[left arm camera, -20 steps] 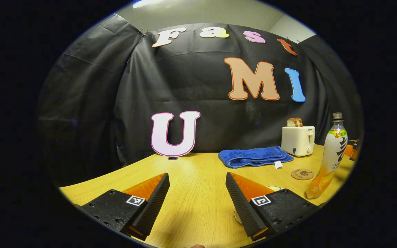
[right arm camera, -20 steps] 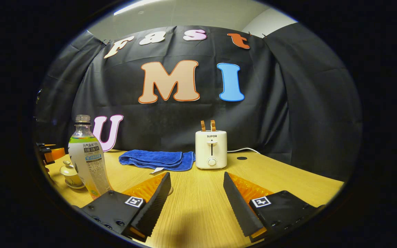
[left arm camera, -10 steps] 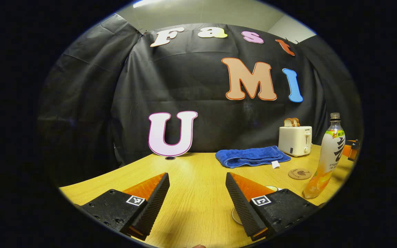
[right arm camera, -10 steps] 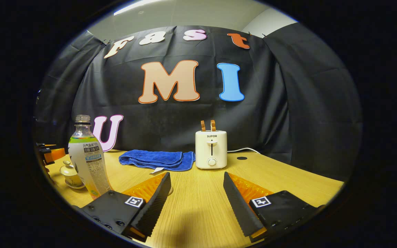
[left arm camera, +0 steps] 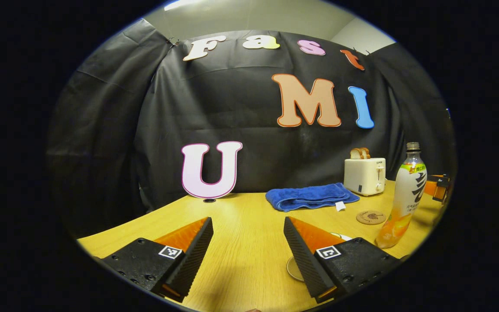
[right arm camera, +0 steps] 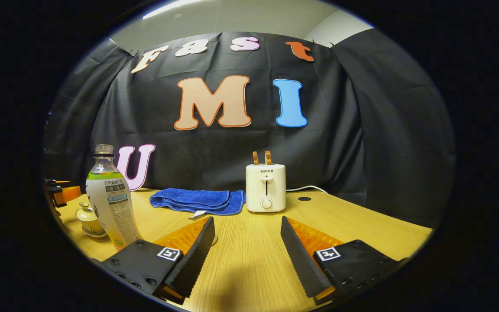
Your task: Open the teacup lid with one hand, grasp the water bottle and pour water into the teacup with the other hand; after pouring, place the water bottle on the coaster and then close the teacup lid.
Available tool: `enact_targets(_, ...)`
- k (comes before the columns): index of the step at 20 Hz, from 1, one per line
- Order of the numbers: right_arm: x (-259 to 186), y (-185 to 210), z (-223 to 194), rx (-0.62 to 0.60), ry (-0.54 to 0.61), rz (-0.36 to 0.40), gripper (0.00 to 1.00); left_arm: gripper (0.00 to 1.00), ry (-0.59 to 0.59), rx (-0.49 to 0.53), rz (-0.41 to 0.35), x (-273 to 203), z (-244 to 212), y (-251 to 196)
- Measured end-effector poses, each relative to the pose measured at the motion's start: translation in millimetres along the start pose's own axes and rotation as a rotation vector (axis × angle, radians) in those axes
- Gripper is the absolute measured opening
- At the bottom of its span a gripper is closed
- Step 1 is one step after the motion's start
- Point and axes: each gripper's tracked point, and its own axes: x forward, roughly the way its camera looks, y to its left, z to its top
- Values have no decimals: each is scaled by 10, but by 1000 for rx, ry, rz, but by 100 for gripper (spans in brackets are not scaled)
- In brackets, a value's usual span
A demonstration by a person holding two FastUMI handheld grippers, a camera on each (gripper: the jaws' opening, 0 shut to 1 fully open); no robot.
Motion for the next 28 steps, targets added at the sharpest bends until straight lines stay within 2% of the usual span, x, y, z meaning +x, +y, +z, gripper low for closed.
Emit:
enact_targets(10, 3, 1, -1, -1, -1, -1, 97, 96, 38, -33, -153, -125, 127, -519)
enact_targets(21, 6, 11, 0, 0, -2, 8, 96, 96, 244, 21, -248, -115, -176, -850)
enact_targets(25, -3, 22, -4, 0, -1, 14, 97, 88, 299, 14, -280, -95, -280, -971)
enact_targets(27, 4, 20, 1, 1, -1, 15, 97, 82, 318, 17, -303, -108, -322, -1031)
enact_targets(28, 4, 24, -4, 1, -1, 16, 97, 76, 324, 24, -307, -104, -342, -1051)
